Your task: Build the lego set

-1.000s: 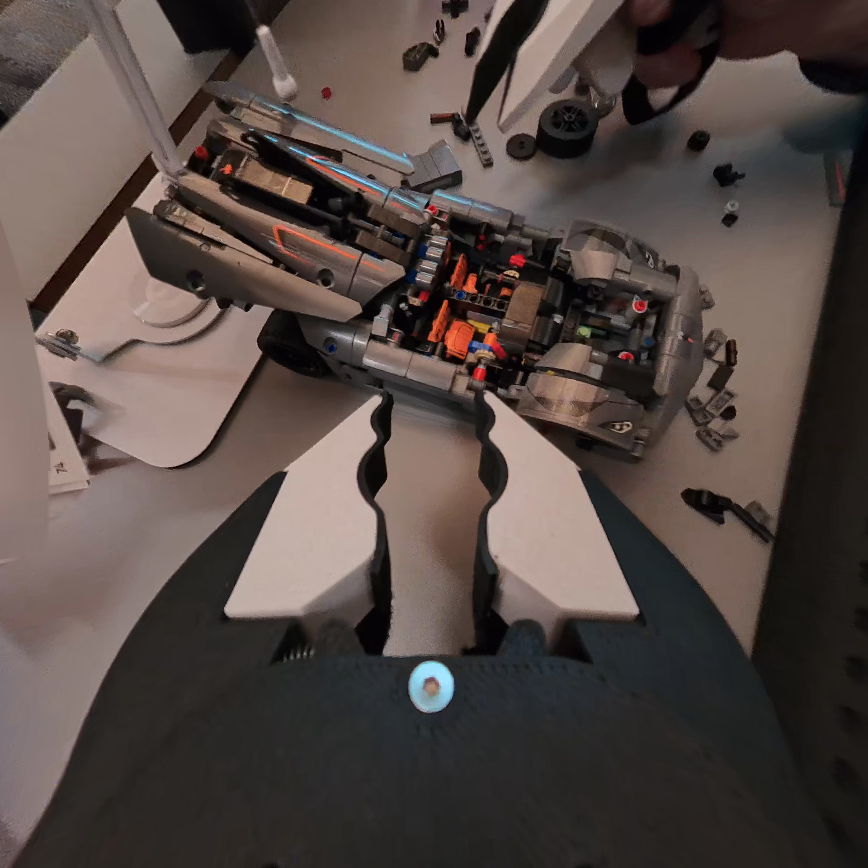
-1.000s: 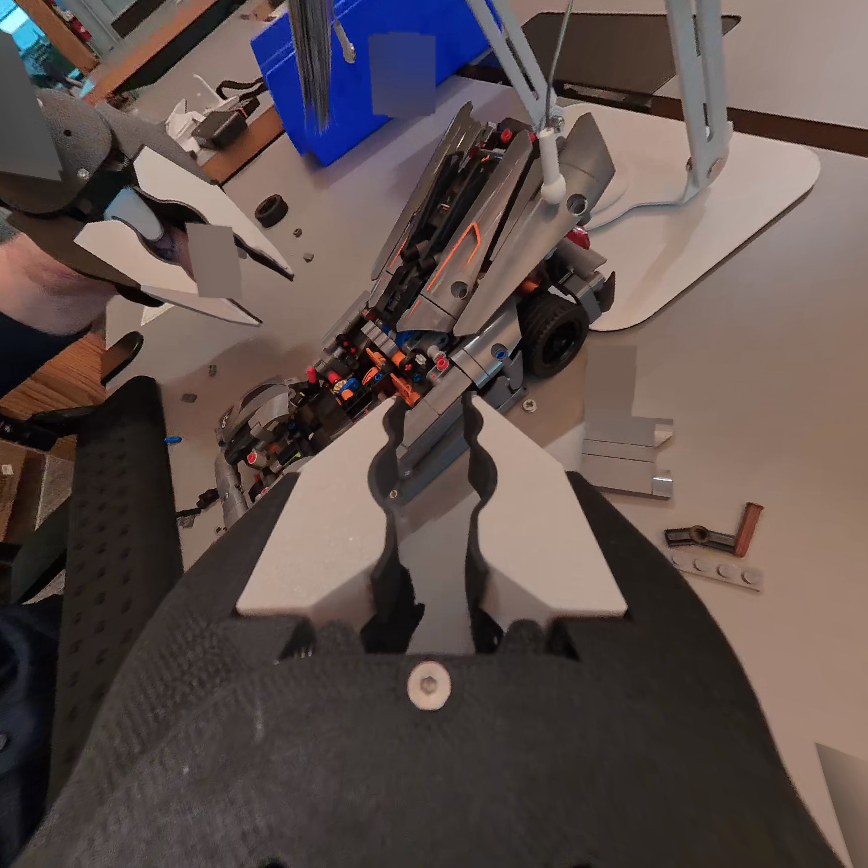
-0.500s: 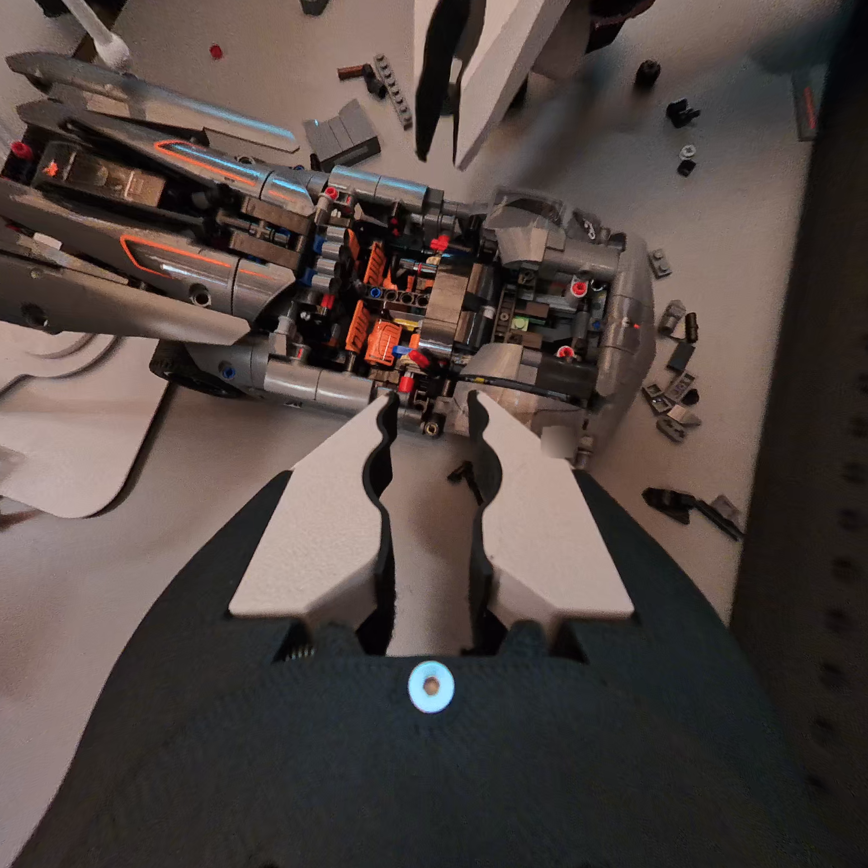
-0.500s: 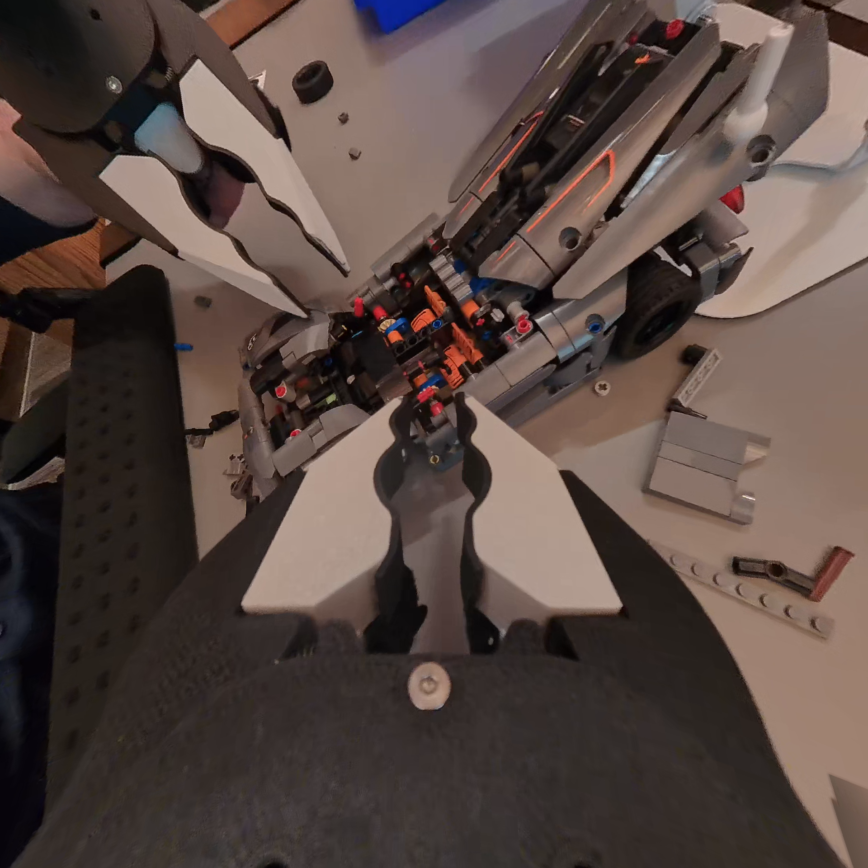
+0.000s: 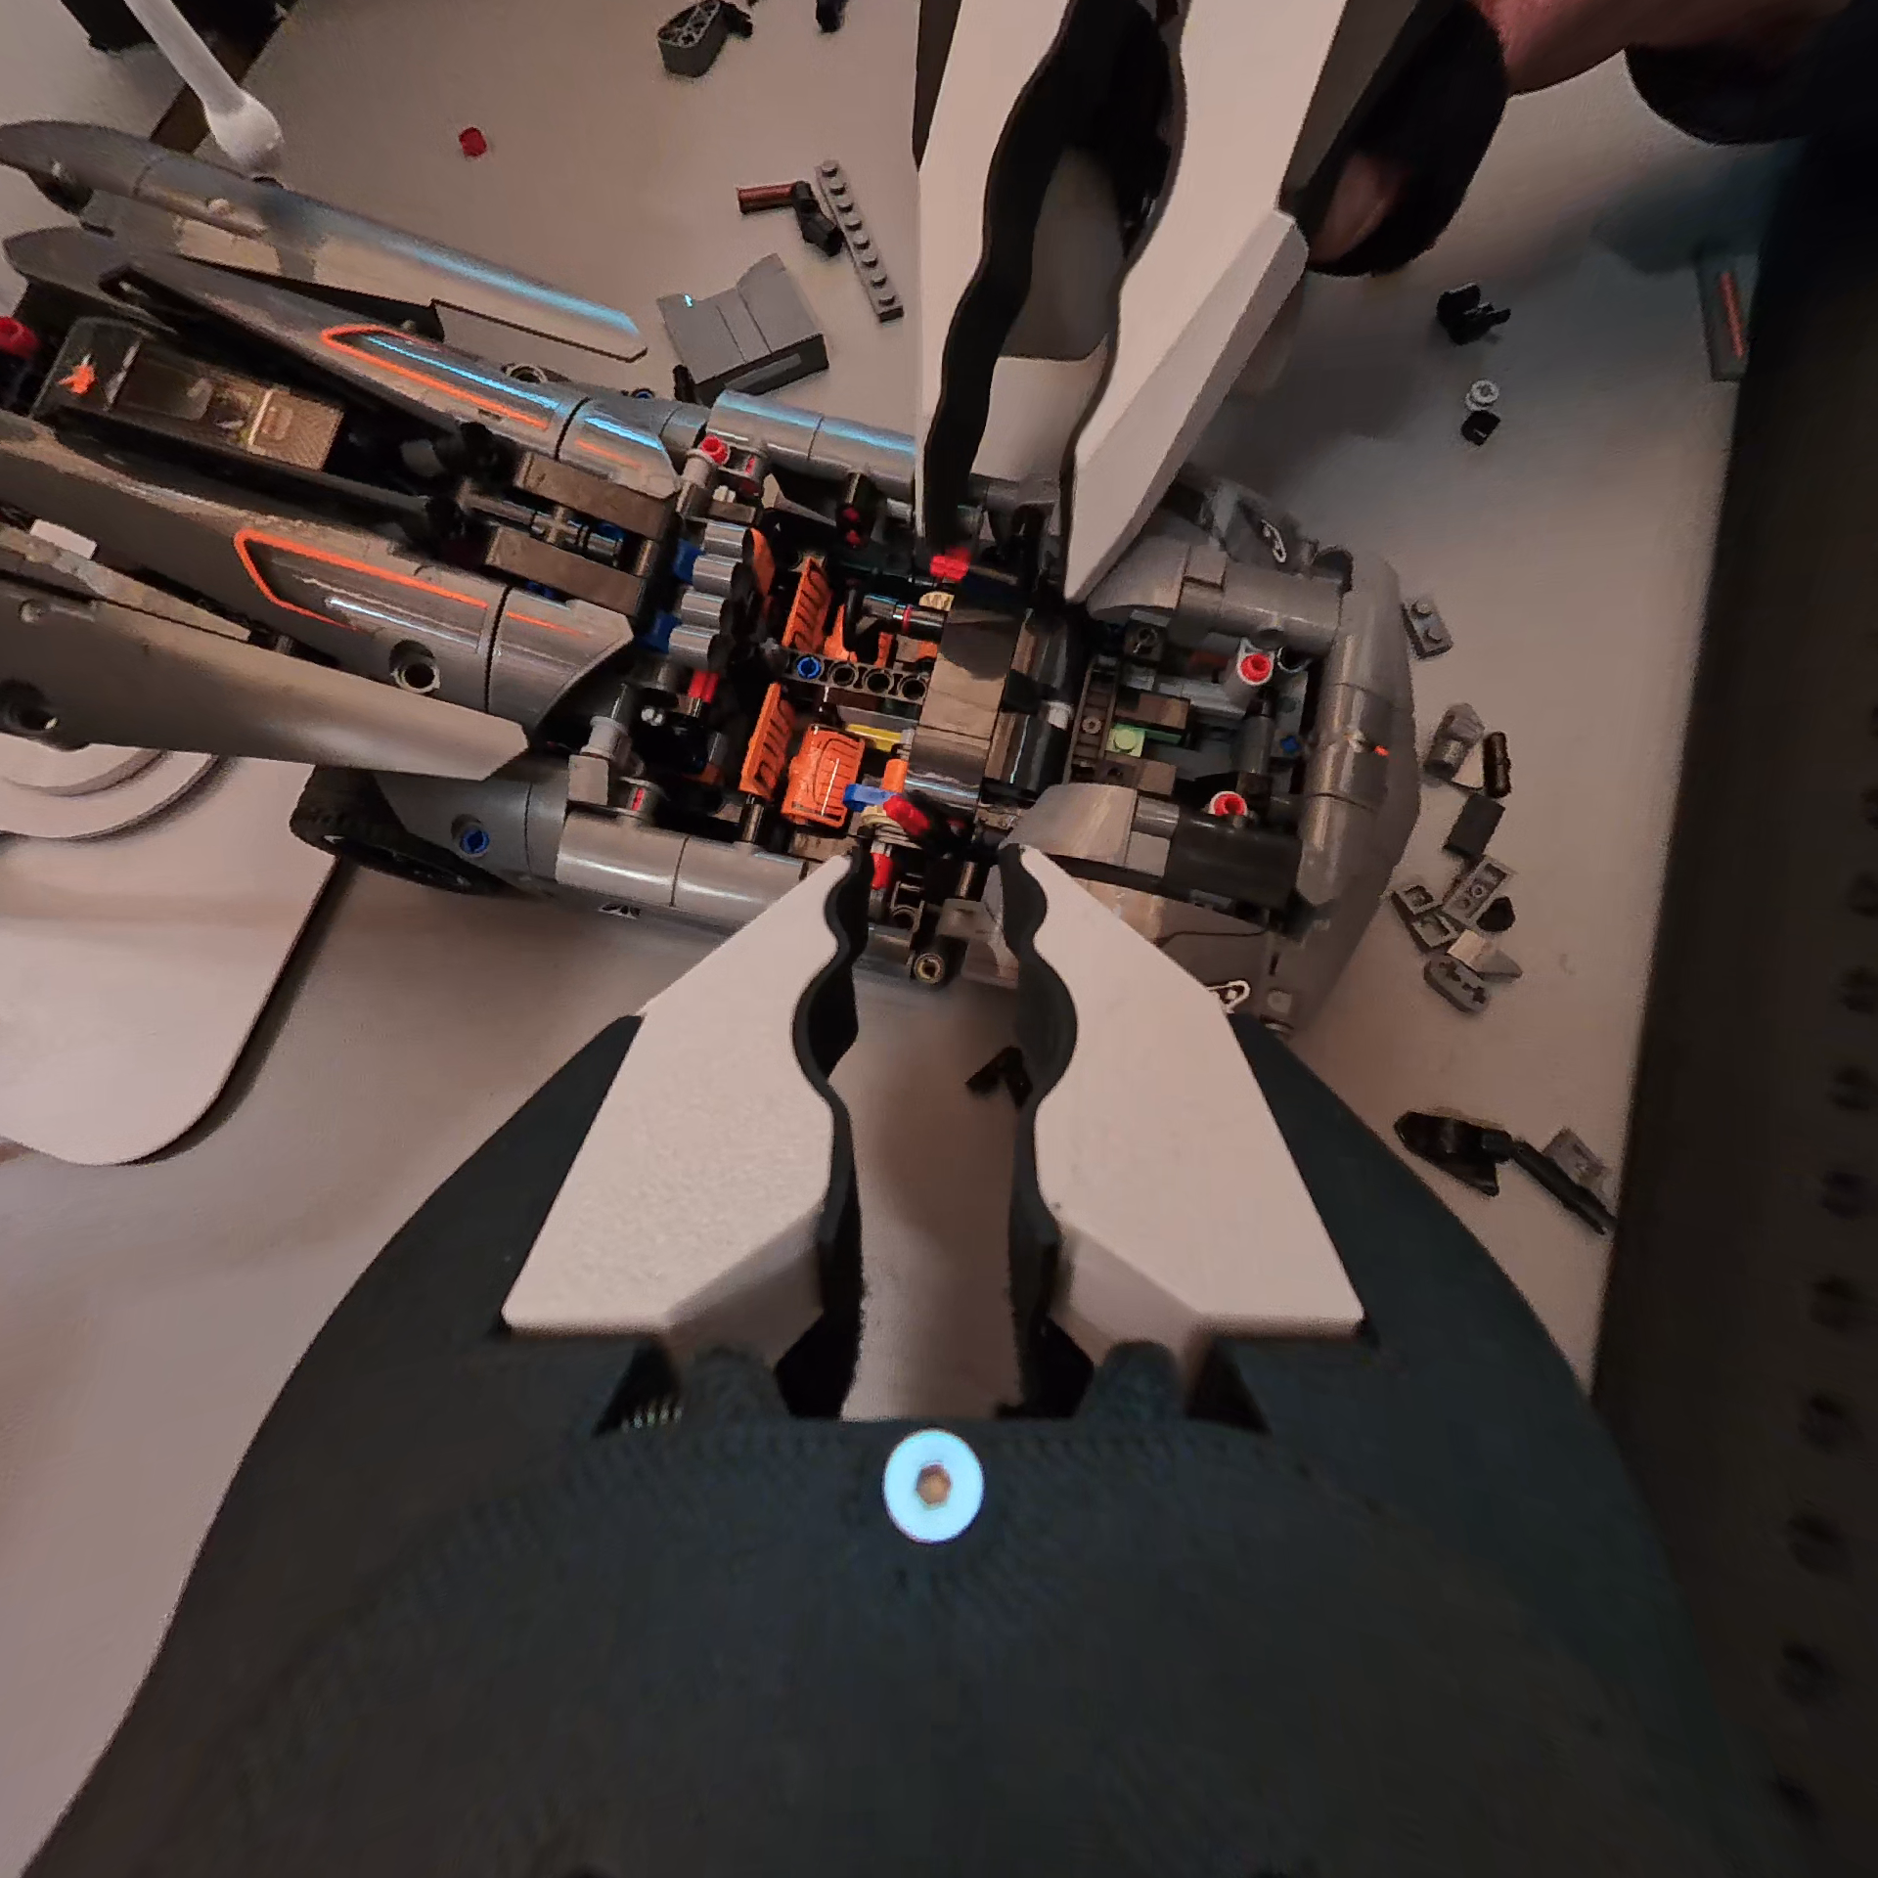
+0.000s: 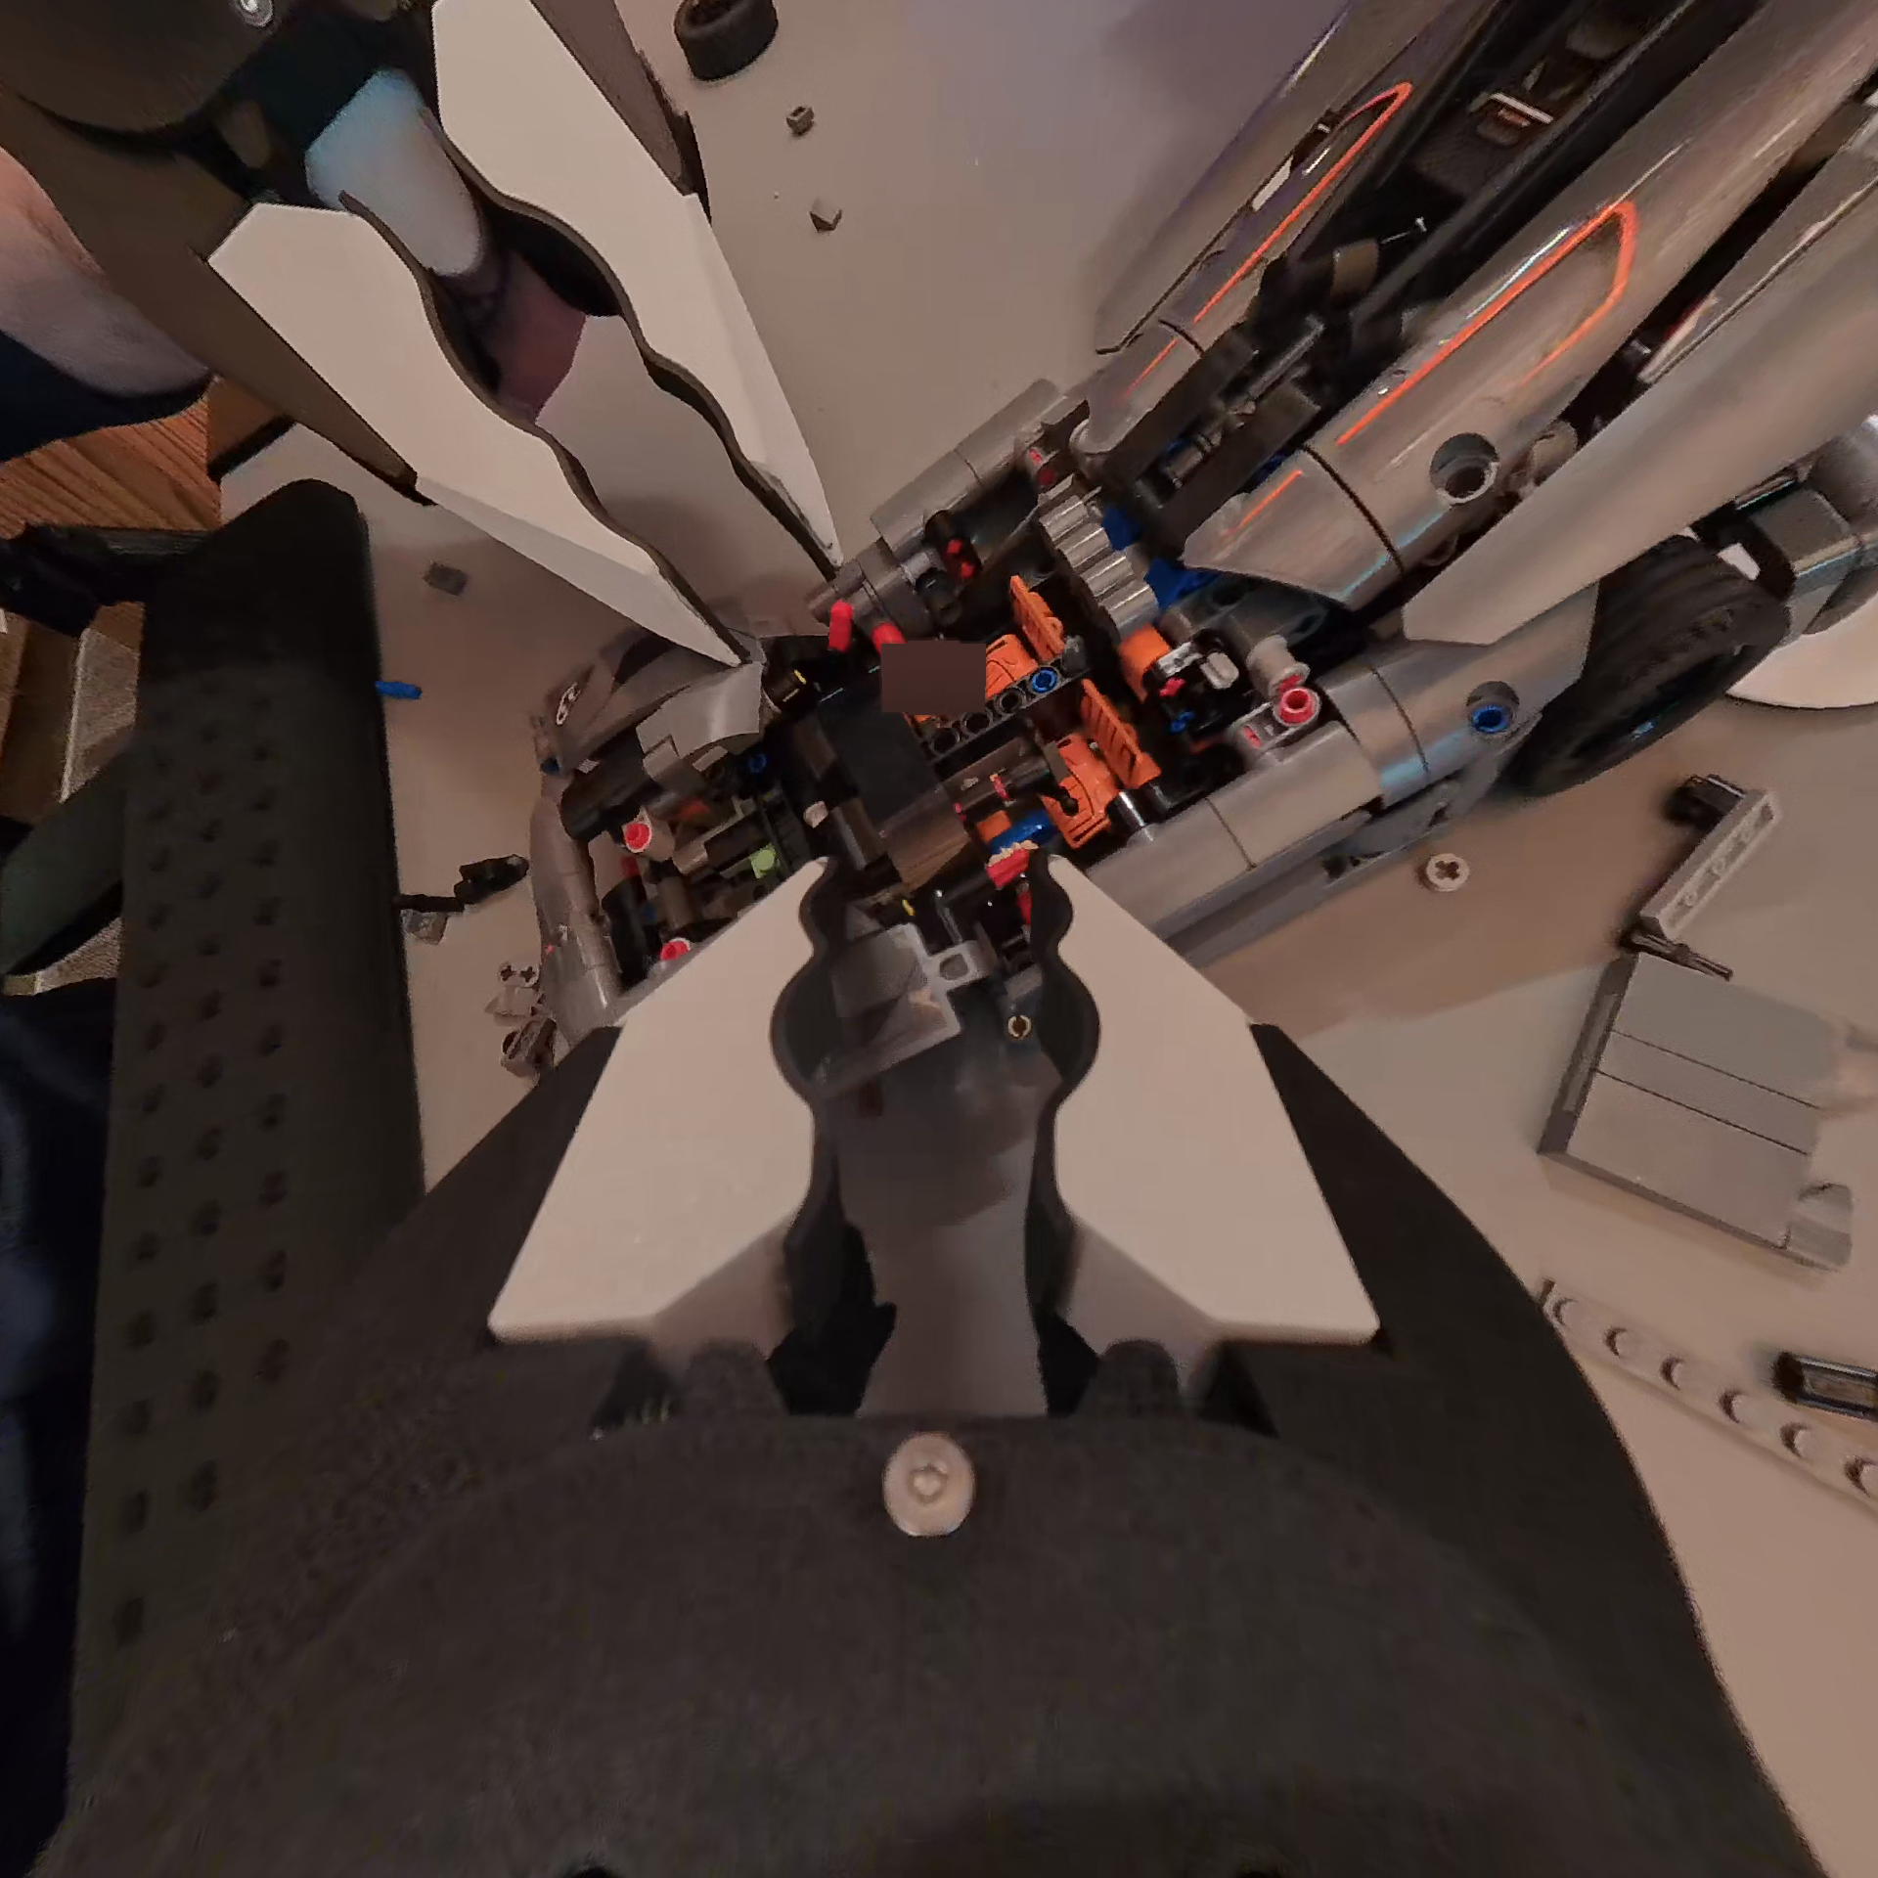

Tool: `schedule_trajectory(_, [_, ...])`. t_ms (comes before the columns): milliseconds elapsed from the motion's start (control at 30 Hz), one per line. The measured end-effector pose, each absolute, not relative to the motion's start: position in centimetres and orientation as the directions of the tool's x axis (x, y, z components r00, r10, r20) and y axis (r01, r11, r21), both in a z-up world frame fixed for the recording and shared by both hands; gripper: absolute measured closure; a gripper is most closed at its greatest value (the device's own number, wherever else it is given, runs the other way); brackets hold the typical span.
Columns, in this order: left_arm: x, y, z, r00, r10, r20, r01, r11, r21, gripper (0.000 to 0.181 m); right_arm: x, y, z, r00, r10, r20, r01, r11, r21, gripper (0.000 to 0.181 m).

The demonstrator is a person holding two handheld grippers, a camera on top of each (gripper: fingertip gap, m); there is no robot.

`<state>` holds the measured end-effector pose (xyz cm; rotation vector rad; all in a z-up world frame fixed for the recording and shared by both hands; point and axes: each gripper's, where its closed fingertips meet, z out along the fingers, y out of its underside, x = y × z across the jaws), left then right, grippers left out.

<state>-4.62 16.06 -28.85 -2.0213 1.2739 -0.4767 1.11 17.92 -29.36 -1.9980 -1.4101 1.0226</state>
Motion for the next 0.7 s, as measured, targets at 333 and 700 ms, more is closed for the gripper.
schedule_trajectory(333, [-4.58,16.13,-28.92,0.453,-0.891,-0.036,-0.626,-0.289,-0.725,0.162,0.68,17.79,-29.41,0.193,0.949,-0.25,0.592,-0.316,-0.742,0.138])
schedule_trajectory(700, [-4.67,16.18,-29.04,0.458,-0.888,-0.033,-0.623,-0.295,-0.724,0.162,0.93,17.7,-29.33,0.169,0.951,-0.259,0.595,-0.308,-0.742,0.149])
